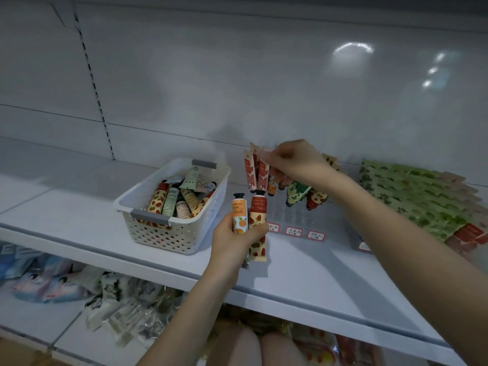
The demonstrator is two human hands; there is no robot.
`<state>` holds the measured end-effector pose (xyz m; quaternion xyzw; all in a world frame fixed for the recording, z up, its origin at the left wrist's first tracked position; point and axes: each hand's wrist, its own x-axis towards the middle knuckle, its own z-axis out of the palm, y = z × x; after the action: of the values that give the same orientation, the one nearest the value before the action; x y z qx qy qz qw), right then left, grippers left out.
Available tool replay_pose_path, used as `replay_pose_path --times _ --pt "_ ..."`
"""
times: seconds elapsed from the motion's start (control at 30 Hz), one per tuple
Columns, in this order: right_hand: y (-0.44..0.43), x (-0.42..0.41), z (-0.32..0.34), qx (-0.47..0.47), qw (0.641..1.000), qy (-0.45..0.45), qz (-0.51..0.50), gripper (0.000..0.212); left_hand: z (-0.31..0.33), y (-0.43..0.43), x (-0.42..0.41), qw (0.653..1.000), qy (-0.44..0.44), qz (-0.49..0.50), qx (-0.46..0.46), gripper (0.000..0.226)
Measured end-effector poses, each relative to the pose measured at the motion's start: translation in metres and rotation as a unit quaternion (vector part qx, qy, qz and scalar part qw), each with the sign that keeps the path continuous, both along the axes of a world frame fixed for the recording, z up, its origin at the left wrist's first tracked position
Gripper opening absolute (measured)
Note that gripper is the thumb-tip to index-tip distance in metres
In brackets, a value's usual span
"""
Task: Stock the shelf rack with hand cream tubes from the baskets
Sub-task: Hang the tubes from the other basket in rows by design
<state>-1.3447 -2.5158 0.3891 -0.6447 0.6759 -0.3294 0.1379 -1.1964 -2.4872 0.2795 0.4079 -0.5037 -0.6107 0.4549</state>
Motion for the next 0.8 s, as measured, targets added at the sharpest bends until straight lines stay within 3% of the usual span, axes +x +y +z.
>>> replay_pose_path --times 0.17,0.37,0.47,0.57,0.7,0.8 --pt "0.03 0.011 -0.017 0.056 0.995 0.0 0.084 0.028 0.008 0.01 0.001 1.0 -0.017 -0.009 -0.02 0.023" --pt "0.043 -0.005 -0.031 0.037 0.983 -0.177 0.037 0.017 0.005 0.018 0.008 1.0 0.016 -0.019 -0.014 0.017" --pt "0.049 -0.018 -0.037 0.035 0.961 -0.273 -0.021 0.022 0.0 0.018 0.012 0.999 0.044 -0.011 -0.003 0.013" --pt "0.062 -0.025 -0.05 0.054 0.937 -0.345 -0.03 0.012 -0.001 0.017 0.011 0.997 0.072 0.033 0.002 0.01" --pt "0.081 -0.029 -0.07 0.116 0.926 -0.36 -0.002 0.008 0.002 0.014 0.008 0.992 0.086 0.089 -0.026 0.011" --pt "0.088 -0.035 -0.078 0.118 0.949 -0.291 0.015 0.008 0.002 0.013 0.004 0.993 0.035 0.084 -0.071 0.011"
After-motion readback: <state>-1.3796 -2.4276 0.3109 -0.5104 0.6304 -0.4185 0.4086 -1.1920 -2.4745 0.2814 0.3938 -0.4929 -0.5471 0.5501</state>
